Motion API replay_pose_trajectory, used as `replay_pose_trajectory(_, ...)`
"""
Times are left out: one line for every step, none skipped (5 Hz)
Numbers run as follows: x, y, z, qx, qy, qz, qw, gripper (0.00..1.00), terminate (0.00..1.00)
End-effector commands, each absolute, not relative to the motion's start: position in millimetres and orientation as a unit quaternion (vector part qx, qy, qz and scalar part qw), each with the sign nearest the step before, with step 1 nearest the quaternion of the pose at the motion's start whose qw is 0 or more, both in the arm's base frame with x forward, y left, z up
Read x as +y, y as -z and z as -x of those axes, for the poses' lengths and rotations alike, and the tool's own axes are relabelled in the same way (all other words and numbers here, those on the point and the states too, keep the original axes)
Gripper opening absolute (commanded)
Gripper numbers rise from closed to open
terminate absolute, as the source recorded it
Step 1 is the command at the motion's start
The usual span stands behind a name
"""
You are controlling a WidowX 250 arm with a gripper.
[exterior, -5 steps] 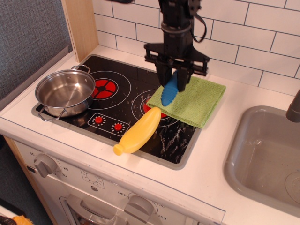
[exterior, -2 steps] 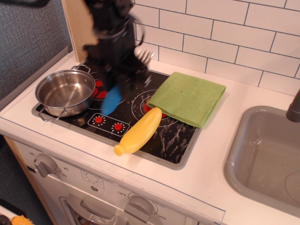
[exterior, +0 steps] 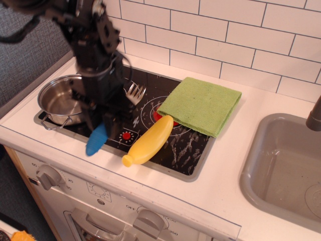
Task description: Move the blue for to the middle of the pan and banana
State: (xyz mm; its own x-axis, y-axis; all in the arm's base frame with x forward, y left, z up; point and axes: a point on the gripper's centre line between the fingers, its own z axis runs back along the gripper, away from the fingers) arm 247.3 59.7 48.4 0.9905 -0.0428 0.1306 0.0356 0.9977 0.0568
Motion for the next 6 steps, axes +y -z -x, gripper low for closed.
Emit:
replay_pose_trajectory(79.9,-43.6,-256.3,-0.073,-0.026,-0.041,0.996,0.00,0.00)
replay_pose_trajectory(91.8,-43.8,-265.3,-0.076,-0.051,-0.041,0.995,0.00,0.00)
replay_pose_trajectory(97.2,-33.8,-263.7,-0.060,-0.057,-0.041,0.996,0.00,0.00)
replay_pose_trajectory(90.2,-24.3,-248.9,-0.043,-0.038,-0.043,0.997,0.00,0.00)
replay_pose_trajectory(82.0,-19.4,-236.1,-0.034,-0.022,-0.044,0.998,0.00,0.00)
replay_pose_trajectory(81.3,-17.8,-232.6,-0.026,-0.019,-0.041,0.999,1.00,0.00)
